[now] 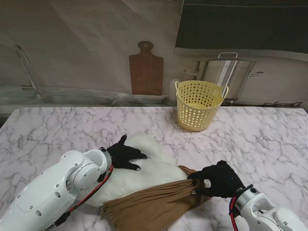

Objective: Remove the pillowcase from the pillow and put it in the laundry basket

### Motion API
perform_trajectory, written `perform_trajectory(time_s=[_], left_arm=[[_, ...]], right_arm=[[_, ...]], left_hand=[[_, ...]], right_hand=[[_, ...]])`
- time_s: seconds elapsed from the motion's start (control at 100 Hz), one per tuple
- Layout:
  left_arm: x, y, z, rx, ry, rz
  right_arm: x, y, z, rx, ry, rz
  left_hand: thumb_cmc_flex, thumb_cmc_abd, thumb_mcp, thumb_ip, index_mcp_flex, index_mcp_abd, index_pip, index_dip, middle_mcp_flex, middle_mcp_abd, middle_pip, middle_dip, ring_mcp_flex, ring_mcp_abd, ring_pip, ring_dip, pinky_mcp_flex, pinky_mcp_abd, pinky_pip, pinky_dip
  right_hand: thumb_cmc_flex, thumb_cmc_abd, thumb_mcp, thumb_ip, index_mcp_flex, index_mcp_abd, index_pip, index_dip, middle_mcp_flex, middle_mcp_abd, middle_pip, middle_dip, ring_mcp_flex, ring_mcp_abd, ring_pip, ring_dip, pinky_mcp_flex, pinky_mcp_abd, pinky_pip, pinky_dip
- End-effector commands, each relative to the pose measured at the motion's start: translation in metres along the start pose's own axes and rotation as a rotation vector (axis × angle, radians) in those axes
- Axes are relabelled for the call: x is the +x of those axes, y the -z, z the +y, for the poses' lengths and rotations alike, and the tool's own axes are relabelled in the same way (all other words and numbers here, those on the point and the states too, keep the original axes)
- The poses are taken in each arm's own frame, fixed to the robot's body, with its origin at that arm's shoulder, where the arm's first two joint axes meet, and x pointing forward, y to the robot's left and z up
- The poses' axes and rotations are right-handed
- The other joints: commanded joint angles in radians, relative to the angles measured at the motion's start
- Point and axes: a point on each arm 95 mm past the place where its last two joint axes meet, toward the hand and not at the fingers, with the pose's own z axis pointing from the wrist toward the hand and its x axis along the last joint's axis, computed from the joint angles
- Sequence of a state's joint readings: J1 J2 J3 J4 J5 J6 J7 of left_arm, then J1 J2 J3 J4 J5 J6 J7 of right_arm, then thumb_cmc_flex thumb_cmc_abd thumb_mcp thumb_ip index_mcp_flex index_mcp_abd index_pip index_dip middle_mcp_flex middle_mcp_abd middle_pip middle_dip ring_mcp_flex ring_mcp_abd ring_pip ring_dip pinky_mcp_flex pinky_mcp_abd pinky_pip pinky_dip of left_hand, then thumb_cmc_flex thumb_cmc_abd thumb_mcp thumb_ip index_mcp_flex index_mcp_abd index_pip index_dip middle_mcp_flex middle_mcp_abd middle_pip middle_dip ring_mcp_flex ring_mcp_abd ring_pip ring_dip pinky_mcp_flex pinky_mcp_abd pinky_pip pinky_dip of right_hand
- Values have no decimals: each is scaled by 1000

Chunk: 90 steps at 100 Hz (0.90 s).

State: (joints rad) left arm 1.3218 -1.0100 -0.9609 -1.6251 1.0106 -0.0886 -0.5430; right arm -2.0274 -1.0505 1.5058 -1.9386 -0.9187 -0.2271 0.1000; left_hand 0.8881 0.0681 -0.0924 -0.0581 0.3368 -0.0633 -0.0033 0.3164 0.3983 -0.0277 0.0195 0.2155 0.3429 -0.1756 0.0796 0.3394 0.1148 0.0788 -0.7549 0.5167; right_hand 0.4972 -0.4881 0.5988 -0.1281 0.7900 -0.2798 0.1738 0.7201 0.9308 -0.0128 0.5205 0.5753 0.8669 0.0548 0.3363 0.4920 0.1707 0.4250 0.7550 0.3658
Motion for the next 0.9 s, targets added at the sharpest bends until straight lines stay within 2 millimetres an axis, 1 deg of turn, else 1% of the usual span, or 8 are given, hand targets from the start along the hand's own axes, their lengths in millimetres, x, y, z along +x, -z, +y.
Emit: perform_trajectory(time_s=[0.0,0.09,0.19,0.24,0.33,0.51,0.81,0.89], left_arm=[[-22,1,29,-96,7,-57],[-17,-1,27,-87,7,-40],[-13,-4,25,-84,9,-30],[-11,-5,25,-83,11,-25],[-10,-6,24,-84,11,-21],[-10,-5,24,-90,13,-21],[-6,-5,23,-86,14,-9],[-6,-6,23,-86,15,-6]], right_arm=[[2,-5,2,20,40,9],[7,-12,4,27,23,36],[12,-19,5,38,-8,59],[13,-23,4,34,-17,72],[15,-25,5,47,-22,92],[21,-30,7,25,-11,112],[30,-46,19,42,44,160],[33,-52,18,66,77,177]], left_hand=[[102,-55,58,34,64,212,90,21,5,197,39,13,57,350,95,26,-11,26,1418,-8],[104,-54,59,34,65,211,91,21,5,196,38,13,58,349,95,26,-11,27,1418,-8],[103,-54,59,34,65,212,91,21,4,197,38,13,56,350,94,26,-10,27,1418,-8],[103,-53,59,34,65,210,91,21,3,194,38,13,57,349,94,26,-11,27,1418,-8],[104,-54,59,34,65,211,91,21,4,195,38,13,57,349,94,26,-11,28,1418,-8],[105,-52,59,34,65,212,90,21,3,196,37,13,57,350,94,26,-11,27,1416,-8],[106,-51,58,34,66,210,91,21,5,195,38,13,57,350,94,26,-11,28,1416,-8],[107,-52,59,34,67,211,91,22,4,199,38,13,57,351,94,26,-10,28,1416,-8]], right_hand=[[-32,-67,59,-13,5,42,793,186,75,-9,1,-13,55,7,-3,-10,3,32,-17,-4],[-69,-100,147,-24,-130,60,779,247,161,-55,58,-34,105,-6,-6,-18,16,27,-26,-23],[-143,-71,197,38,-276,149,586,157,204,-123,232,-38,160,-32,24,-5,19,25,-15,-48],[-148,-72,191,39,-302,187,456,54,219,-143,307,-38,181,-48,50,13,26,24,0,-56],[-147,-81,174,41,-415,230,115,-276,228,-135,317,-57,195,-55,64,29,21,33,16,-82],[-163,-82,155,39,-601,184,130,-521,178,-144,379,-6,202,-54,80,51,26,60,37,-106],[-155,-86,128,45,-599,123,122,-563,209,-182,654,127,268,-69,176,95,68,69,70,-89],[-168,-81,127,43,-574,93,151,-557,206,-167,641,123,268,-68,188,96,76,61,81,-88]])
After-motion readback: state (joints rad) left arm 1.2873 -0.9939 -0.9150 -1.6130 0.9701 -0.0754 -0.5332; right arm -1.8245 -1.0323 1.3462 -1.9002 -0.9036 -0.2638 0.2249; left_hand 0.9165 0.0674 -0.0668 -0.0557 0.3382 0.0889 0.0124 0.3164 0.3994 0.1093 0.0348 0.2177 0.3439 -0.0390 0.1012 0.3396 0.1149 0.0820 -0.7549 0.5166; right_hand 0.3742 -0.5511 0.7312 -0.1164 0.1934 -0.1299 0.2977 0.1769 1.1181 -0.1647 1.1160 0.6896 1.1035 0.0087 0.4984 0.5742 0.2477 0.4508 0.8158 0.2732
